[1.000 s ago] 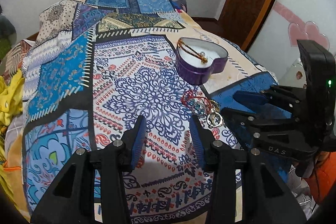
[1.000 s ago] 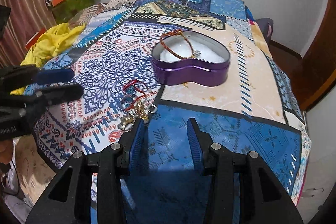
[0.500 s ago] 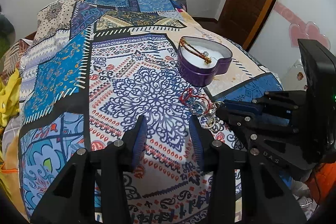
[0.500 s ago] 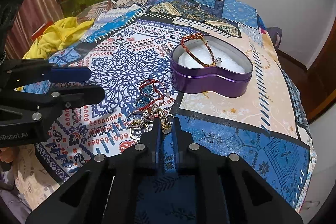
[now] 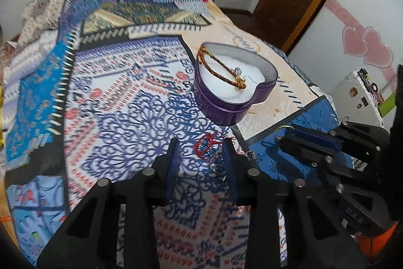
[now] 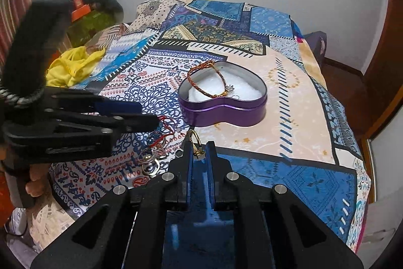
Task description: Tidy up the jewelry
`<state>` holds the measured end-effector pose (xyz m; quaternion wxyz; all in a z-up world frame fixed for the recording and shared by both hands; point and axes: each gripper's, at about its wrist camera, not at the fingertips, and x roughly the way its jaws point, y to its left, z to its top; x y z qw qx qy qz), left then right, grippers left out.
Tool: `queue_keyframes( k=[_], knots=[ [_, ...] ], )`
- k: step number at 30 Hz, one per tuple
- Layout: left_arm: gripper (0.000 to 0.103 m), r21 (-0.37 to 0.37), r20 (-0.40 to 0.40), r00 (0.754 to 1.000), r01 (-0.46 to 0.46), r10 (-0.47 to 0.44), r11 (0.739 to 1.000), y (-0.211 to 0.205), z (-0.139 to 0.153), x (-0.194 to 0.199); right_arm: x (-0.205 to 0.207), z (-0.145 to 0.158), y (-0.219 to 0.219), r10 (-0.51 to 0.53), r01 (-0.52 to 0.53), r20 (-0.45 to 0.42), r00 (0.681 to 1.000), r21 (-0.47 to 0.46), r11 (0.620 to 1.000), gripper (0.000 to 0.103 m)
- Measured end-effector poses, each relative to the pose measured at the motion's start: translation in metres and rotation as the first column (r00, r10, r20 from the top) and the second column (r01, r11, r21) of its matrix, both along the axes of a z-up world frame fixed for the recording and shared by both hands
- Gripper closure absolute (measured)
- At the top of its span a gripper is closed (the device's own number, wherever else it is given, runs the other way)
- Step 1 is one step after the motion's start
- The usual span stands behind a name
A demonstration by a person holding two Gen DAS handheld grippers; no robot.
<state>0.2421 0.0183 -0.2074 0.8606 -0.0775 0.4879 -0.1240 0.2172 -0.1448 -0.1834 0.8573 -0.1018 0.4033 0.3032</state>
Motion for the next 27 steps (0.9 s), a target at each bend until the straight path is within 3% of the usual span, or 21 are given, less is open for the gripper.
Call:
queue_keyframes(
  k=[7, 16, 27],
  knots=[
    [0.098, -0.044, -0.027, 1.0, -0.006, 0.004, 0.999, -0.002, -0.009, 0.009, 0.003, -0.003, -0.006, -0.014, 0.014, -0.007, 1.0, 0.006, 1.0, 0.094],
    [0.098, 0.005, 0.073, 0.997, -0.004, 0.004, 1.0, -0.006, 0.019, -0.009, 0.004, 0.005, -0.016, -0.039, 0.039, -0.004, 0.999, 0.026, 0.999, 0.094],
    [0.098, 0.031, 0.187, 0.982, -0.014, 0.008, 0.999, -0.007, 0.064, -0.02, 0.004, 0.034, -0.029, -0.072, 0.068, 0.067, 0.995, 0.062, 0.996, 0.094]
  ],
)
